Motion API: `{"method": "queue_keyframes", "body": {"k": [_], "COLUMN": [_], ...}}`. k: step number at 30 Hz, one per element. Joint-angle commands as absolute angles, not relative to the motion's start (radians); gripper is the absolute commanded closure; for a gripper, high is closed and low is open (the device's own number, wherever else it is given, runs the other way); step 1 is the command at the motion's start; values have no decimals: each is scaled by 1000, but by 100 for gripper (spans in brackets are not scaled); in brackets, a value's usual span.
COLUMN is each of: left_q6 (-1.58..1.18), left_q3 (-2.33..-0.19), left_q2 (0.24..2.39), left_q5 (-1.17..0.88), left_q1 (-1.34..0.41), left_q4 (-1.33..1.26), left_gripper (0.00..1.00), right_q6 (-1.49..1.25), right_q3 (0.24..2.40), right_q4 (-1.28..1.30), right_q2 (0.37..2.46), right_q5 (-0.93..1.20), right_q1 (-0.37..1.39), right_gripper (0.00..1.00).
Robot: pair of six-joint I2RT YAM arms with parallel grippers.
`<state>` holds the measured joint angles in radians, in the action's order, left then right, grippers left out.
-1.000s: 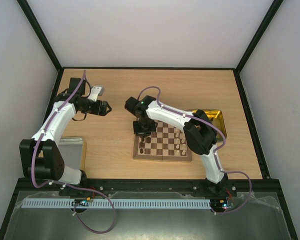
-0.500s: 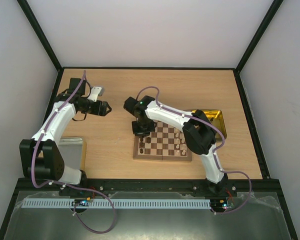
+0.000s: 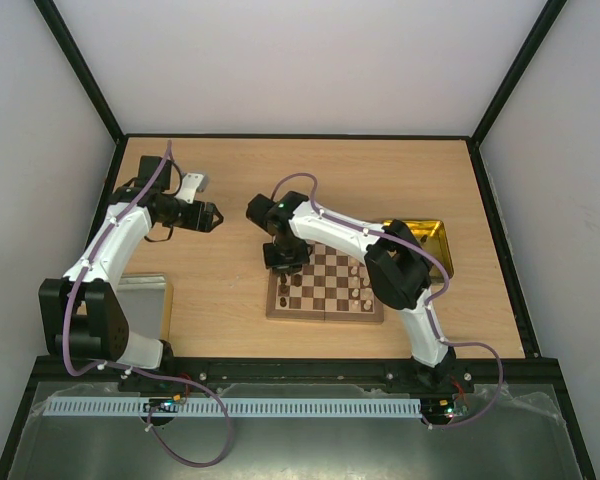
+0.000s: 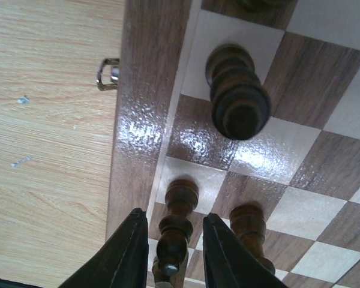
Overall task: Set up the chess pieces on the board
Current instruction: Move the chess piece to the chessboard.
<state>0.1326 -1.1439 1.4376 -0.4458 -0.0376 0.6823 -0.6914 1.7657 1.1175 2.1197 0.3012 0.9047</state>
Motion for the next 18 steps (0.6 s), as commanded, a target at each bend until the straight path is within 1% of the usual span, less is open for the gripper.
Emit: {"method": "queue_keyframes", "body": {"k": [1, 10, 14, 18], "left_q6": [146, 148, 148, 148], "left_q3": [-1136, -1130, -1129, -1128], "left_q2": [1423, 1421, 1417, 1415], "left_q5": [-466, -467, -465, -463], "left_q1": [-30, -29, -29, -29], "left_q4": [677, 674, 677, 677], "left_gripper": [24, 24, 24, 24], "right_q6": [-689, -696, -698, -697], "right_q3": [1813, 1893, 1922, 1862], "right_q4": [1157, 1208, 1267, 1284], "right_q2": [2134, 2131, 2099, 2018], "right_q5": [279, 219, 132, 73], "right_q1": [912, 906, 898, 886], "right_gripper": [76, 75, 75, 72]}}
